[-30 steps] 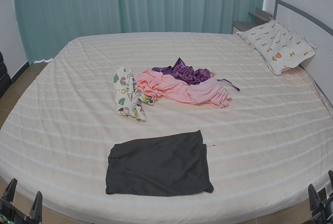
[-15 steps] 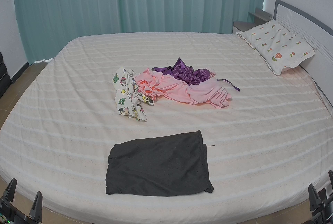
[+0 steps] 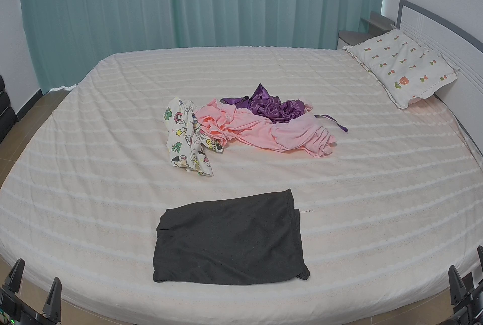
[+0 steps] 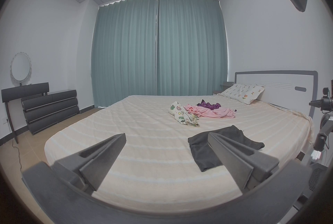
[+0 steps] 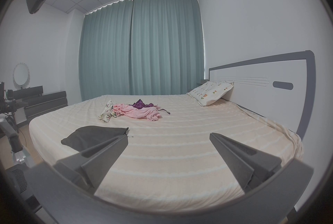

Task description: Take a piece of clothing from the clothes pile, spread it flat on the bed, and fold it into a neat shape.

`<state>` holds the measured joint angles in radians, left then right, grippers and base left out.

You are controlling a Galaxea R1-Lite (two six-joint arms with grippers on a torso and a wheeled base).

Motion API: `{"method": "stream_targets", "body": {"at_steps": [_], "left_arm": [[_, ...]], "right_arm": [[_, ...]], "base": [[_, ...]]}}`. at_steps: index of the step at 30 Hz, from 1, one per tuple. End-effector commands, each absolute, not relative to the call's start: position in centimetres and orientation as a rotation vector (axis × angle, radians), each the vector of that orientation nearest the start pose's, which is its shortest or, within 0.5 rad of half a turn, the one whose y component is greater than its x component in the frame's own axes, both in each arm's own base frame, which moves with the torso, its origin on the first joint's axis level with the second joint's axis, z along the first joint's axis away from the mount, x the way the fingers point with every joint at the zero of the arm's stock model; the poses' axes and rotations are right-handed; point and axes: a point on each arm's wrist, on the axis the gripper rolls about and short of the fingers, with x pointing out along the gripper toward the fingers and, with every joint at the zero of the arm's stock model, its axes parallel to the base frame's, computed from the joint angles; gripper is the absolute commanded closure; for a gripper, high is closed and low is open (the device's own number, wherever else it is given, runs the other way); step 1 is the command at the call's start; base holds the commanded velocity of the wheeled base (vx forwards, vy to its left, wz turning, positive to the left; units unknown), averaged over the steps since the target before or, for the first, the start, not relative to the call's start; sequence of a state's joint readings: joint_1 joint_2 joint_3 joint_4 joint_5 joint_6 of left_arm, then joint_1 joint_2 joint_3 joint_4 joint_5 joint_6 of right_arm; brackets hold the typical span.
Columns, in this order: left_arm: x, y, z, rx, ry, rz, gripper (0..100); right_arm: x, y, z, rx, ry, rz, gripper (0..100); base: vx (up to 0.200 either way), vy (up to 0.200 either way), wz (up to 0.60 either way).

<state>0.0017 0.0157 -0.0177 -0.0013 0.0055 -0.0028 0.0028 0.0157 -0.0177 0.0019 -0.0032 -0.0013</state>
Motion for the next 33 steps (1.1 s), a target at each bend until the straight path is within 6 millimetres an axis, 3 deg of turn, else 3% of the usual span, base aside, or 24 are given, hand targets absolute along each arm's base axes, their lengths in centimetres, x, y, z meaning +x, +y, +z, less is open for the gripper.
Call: {"method": "stream_targets", "body": {"at_steps": [1,33], "left_arm": [[-2.26,0.01,7.57,-0.003,0.002,0.008,0],[-2.26,0.01,7.57,-0.003,0.002,0.009,0]], "right_arm": [[-2.28,-0.01,7.52,-0.002,0.003,0.000,0],[-2.28,-0.01,7.52,0.003,0.003,0.000,0]], "base": [[0.000,0.000,0.00],[0.000,0.000,0.00]]}}
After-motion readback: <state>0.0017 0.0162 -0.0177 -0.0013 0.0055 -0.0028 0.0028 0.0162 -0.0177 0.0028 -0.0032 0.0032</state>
